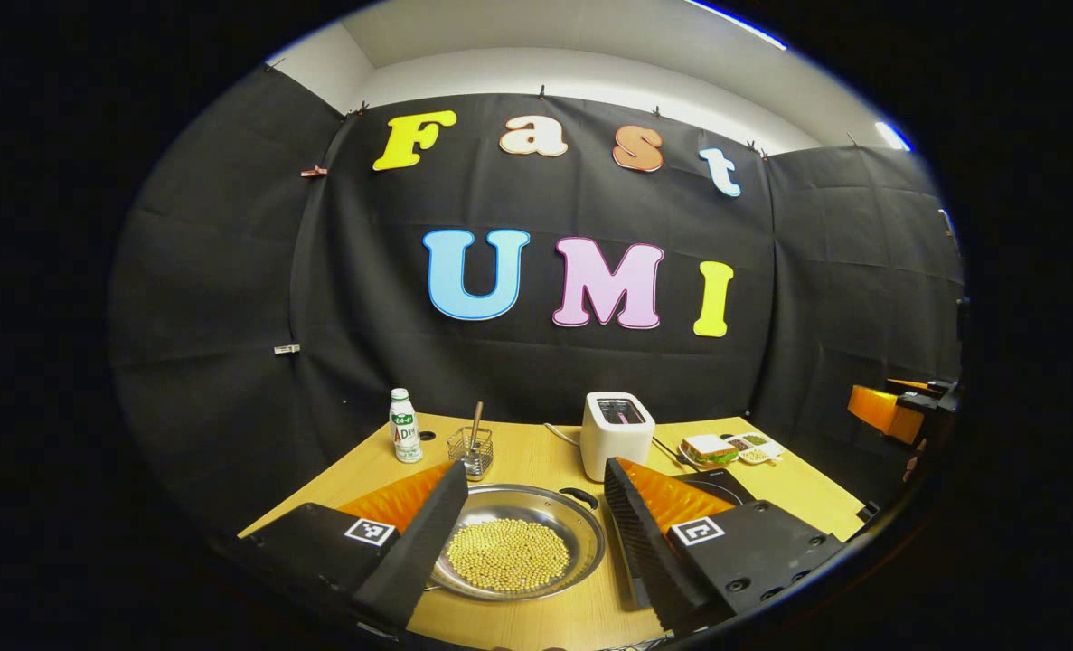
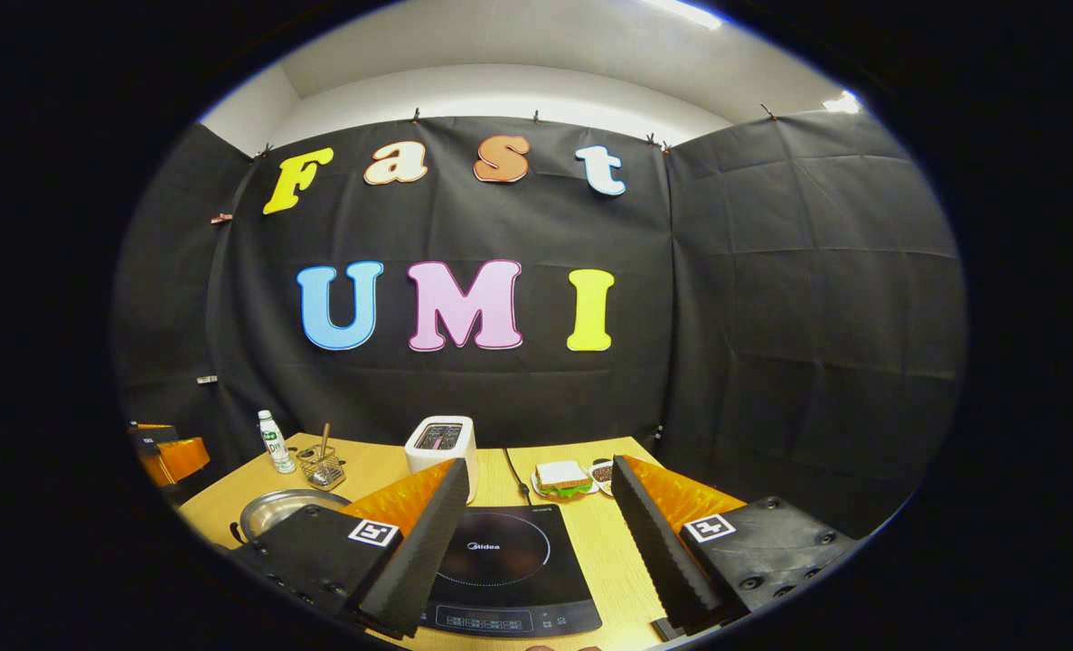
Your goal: First push the handle of the pot to place it horizontally, then grasp the pot with both hands and set it on the induction cooktop.
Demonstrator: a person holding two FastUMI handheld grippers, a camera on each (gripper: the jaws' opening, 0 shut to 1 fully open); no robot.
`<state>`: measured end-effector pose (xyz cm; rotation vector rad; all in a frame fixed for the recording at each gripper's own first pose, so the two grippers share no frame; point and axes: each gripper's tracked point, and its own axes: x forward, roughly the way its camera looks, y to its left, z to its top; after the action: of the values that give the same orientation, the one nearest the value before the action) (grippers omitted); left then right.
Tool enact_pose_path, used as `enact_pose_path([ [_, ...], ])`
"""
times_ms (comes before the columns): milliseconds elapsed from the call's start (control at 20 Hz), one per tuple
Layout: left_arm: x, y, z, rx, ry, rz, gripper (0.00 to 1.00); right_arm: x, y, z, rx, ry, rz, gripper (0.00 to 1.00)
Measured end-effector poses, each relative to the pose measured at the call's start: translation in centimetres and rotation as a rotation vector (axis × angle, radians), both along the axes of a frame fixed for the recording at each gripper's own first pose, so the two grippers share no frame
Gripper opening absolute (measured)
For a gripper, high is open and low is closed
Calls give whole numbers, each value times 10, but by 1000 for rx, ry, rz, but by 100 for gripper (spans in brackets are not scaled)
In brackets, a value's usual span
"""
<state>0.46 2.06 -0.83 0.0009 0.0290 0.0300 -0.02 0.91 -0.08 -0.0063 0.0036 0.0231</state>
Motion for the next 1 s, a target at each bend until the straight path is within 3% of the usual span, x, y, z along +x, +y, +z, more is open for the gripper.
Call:
enact_pose_path([
  [400,4,5,3,21,-4,6,95,2,5,2,1,-2,12,94],
  [500,4,6,3,20,0,8,95,2,4,1,0,-2,12,99],
  [550,5,7,1,21,4,8,95,1,5,1,0,-1,13,94],
  [600,5,8,1,24,8,8,95,3,6,0,0,1,14,98],
  [700,7,12,0,30,18,9,92,4,6,-1,-1,5,15,98],
  [1000,15,34,-9,16,73,12,95,6,11,-5,1,16,23,99],
])
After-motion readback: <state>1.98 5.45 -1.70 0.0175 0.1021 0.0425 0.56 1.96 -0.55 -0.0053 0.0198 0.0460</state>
